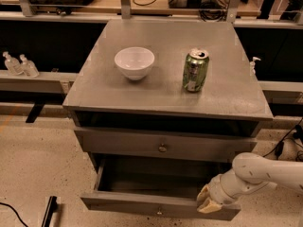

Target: Open middle drawer

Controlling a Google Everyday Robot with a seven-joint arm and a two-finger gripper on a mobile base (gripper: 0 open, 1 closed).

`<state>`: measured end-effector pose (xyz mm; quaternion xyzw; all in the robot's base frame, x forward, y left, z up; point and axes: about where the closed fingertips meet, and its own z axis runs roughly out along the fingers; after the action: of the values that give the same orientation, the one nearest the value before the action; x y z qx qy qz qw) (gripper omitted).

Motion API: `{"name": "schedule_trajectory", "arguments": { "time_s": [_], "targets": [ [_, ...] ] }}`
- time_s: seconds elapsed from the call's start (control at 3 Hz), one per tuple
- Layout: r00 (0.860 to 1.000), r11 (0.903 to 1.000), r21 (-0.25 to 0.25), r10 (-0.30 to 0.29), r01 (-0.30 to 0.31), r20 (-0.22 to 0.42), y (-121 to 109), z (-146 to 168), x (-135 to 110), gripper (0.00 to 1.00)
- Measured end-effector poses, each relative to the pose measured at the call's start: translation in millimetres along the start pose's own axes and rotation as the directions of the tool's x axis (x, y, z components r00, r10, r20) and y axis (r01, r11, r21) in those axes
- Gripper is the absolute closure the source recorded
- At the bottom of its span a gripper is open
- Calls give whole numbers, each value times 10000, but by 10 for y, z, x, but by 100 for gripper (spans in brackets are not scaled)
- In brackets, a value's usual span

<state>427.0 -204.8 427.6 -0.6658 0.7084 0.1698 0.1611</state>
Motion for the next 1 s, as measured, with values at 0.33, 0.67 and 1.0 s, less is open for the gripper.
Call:
{"name": "schedule_trajectory", "arguments": {
  "time_s": [0.33, 0.67, 1.0],
  "targets": [
    [9975, 9994, -169, -276, 287, 650, 115, -188, -61, 48],
    [9933, 9950, -829, -461, 550, 1058, 372, -249, -59, 17],
    [9931, 9950, -826, -467, 557, 1073, 382, -245, -54, 0]
  ]
}}
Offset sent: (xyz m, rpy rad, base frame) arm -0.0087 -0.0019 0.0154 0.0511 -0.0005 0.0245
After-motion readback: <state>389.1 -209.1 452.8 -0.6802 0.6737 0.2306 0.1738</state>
